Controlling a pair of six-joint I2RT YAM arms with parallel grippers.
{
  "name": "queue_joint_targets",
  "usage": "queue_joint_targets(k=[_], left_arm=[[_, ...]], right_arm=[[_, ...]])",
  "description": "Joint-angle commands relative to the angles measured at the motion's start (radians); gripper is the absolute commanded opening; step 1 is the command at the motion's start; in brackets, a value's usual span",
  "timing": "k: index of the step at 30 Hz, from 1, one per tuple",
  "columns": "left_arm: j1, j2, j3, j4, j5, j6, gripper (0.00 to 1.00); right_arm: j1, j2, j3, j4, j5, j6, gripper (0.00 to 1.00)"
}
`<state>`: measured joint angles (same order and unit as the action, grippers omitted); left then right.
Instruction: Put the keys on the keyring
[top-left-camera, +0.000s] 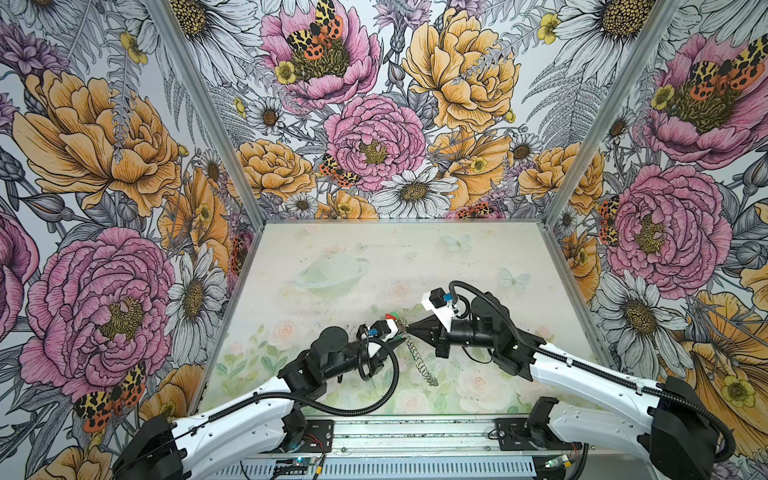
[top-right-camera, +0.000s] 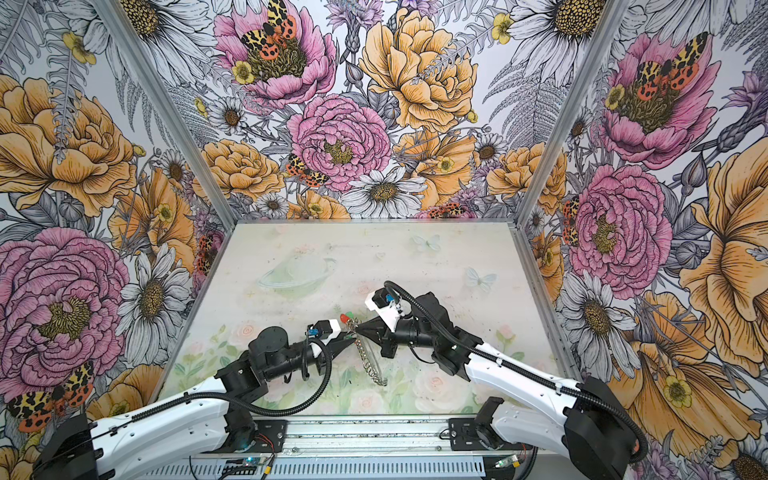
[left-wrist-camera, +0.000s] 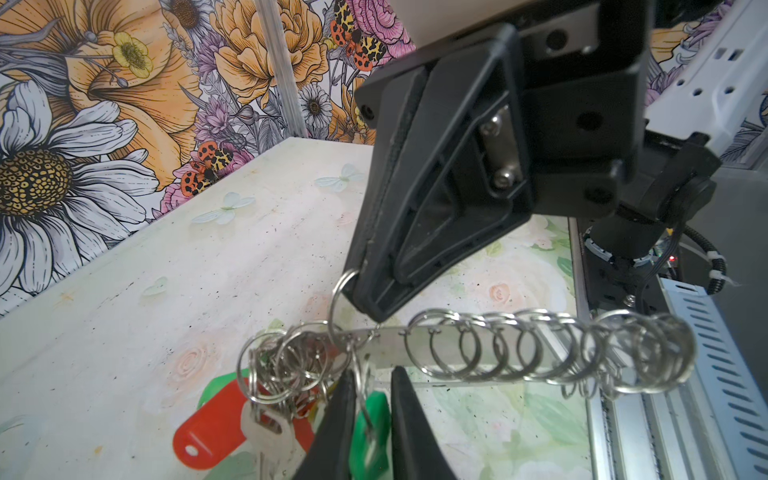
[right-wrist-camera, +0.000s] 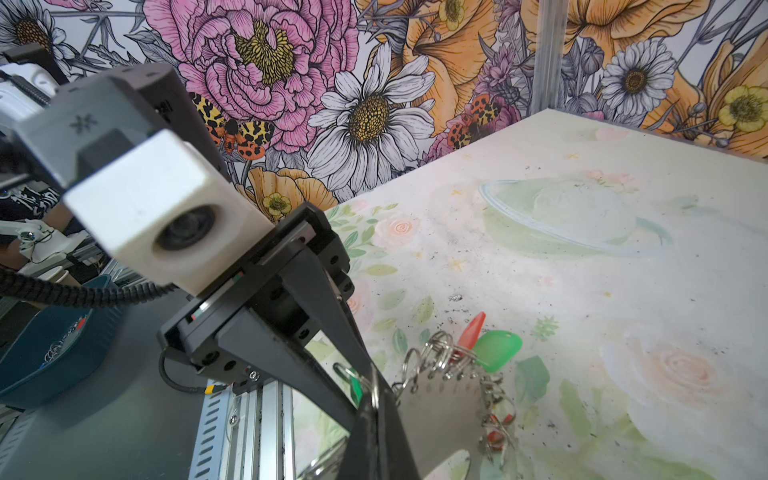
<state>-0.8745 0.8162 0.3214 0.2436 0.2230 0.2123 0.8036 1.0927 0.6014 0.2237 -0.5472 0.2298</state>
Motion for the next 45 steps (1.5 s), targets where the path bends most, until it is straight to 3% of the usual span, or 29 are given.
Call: queue_joint_targets(k=[1, 15, 21, 27, 31, 36, 45], left_arm=[[0.005, -0.01, -0.007, 0.01, 0.032, -0.002, 0.24], [0.035, -0.151, -0.062, 0.055, -0.001, -0.059, 0.32], [0.04, -0.124, -0.056, 0.067, 0.073, -0.07, 0.2], [0.047, -0.107, -0.056, 0.077, 0.101, -0.074, 0.18], [0.049, -0.104, -0.056, 0.078, 0.107, -0.077, 0.18], [0.049, -0.104, -0.055, 0.079, 0.109, -0.075, 0.09], [0.052, -0.099, -0.054, 0.076, 0.093, -0.072, 0.01]], right_arm=[[-0.005, -0.017, -0.003, 0.15, -0.023, 0.034, 0.0], [-0.005, -0.009, -0.026, 0.102, -0.095, -0.06, 0.0], [0.01, 0.001, -0.059, 0.176, -0.09, -0.07, 0.0], [0.023, 0.016, -0.071, 0.221, -0.085, -0.066, 0.0], [0.029, 0.024, -0.075, 0.243, -0.085, -0.069, 0.0], [0.037, 0.035, -0.078, 0.273, -0.09, -0.07, 0.0], [0.044, 0.026, -0.092, 0.275, -0.091, -0.096, 0.0]])
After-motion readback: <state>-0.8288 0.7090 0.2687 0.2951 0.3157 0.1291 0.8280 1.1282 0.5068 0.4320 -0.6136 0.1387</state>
